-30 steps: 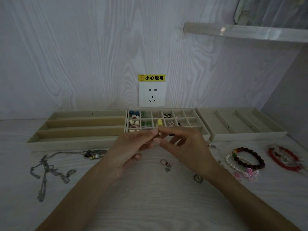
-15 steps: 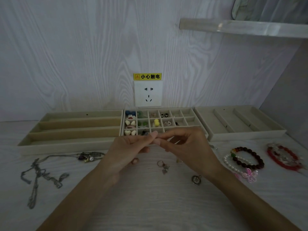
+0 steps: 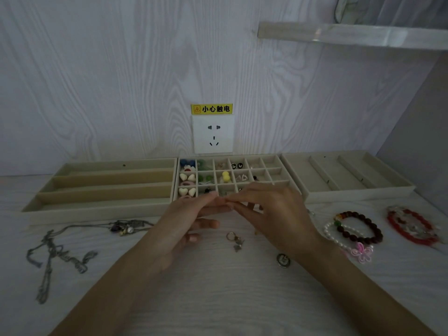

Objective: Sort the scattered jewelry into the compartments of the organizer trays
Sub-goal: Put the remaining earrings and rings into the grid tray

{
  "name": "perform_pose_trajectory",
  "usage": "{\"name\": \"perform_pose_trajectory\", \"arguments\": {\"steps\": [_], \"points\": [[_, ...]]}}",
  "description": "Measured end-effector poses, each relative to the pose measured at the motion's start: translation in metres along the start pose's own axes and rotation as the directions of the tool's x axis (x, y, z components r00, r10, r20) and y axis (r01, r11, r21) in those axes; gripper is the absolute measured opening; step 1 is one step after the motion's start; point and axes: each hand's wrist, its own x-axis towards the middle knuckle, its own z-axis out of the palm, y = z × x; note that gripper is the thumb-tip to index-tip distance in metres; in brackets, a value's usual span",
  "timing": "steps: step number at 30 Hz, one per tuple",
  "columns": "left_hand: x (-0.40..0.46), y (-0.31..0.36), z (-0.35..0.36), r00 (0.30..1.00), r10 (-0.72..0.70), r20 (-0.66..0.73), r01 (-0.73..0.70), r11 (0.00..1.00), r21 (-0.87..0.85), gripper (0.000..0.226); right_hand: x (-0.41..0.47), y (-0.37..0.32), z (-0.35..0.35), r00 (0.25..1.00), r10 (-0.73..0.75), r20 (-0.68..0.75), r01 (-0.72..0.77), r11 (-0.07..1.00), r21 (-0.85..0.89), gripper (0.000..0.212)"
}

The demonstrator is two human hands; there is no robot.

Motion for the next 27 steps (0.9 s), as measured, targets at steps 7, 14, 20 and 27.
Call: {"name": "perform_pose_trajectory", "arguments": {"steps": [7, 14, 20, 27], "points": [[-0.003, 0.001, -0.001, 0.994, 0.071, 0.086, -0.077, 0.995, 0.068, 0.03, 0.0, 0.007, -0.006, 0.997, -0.003, -0.079, 0.008, 0.998, 0.056, 0.013], [-0.007, 0.0, 0.003, 0.915, 0.352, 0.196, -0.381, 0.914, 0.139, 0.029, 0.004, 0.006, -0.003, 0.967, 0.215, -0.136, -0.187, 0.963, 0.195, 0.013], [0.0, -0.013, 0.0, 0.784, 0.557, 0.273, -0.617, 0.744, 0.255, 0.033, 0.003, 0.004, -0.004, 0.958, 0.218, -0.188, -0.177, 0.96, 0.215, 0.013], [0.015, -0.016, -0.023, 0.517, 0.855, -0.042, -0.434, 0.304, 0.848, 0.025, 0.029, 0.057, -0.04, 0.746, 0.616, -0.253, -0.582, 0.788, 0.202, 0.008]]}}
